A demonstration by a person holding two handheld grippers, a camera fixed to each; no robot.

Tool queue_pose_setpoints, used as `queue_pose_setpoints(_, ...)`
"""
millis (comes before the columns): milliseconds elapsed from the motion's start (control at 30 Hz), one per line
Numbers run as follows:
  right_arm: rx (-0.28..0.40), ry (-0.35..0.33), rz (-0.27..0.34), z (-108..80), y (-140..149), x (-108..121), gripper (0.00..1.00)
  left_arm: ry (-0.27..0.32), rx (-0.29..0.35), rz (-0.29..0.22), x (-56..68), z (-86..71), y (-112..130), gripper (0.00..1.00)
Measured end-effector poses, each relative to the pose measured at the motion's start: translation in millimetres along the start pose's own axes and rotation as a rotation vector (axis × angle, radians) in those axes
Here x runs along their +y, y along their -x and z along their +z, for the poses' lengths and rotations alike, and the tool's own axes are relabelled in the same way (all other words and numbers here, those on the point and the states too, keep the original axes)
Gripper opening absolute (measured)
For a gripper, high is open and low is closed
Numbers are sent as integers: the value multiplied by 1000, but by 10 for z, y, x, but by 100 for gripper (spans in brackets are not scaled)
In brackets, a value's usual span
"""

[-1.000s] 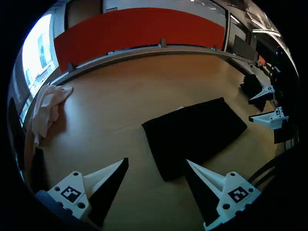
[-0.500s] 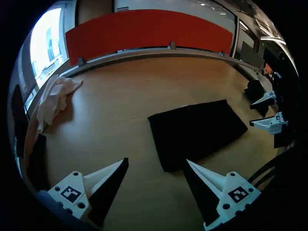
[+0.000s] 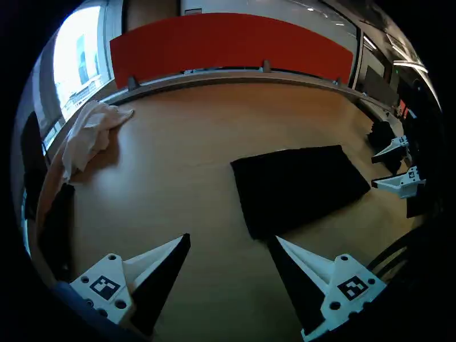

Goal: Fold towel

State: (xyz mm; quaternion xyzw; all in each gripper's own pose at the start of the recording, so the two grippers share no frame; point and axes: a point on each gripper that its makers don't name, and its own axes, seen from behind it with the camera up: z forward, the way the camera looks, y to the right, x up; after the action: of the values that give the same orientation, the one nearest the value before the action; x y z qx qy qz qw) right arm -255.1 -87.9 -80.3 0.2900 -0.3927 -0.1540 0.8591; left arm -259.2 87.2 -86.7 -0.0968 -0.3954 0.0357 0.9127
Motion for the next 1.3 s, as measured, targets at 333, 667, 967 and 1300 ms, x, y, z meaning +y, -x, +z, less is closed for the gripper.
queue_pose_setpoints(333, -20, -24, -27, 38, 28, -38, 100, -24, 4, -14, -100, -85, 135, 100)
queue_pose_setpoints(667, -67, -52, -46, 66, 165, -71, 86, -47, -3, -30, -221, -177, 249, 100)
queue_pose_setpoints(967, -116, -77, -51, 109, 319, -122, 67, -63, -9, -45, -310, -235, 348, 100)
queue_pose_setpoints(1300, -131, -92, -55, 147, 357, -123, 39, -71, -12, -49, -360, -284, 404, 100)
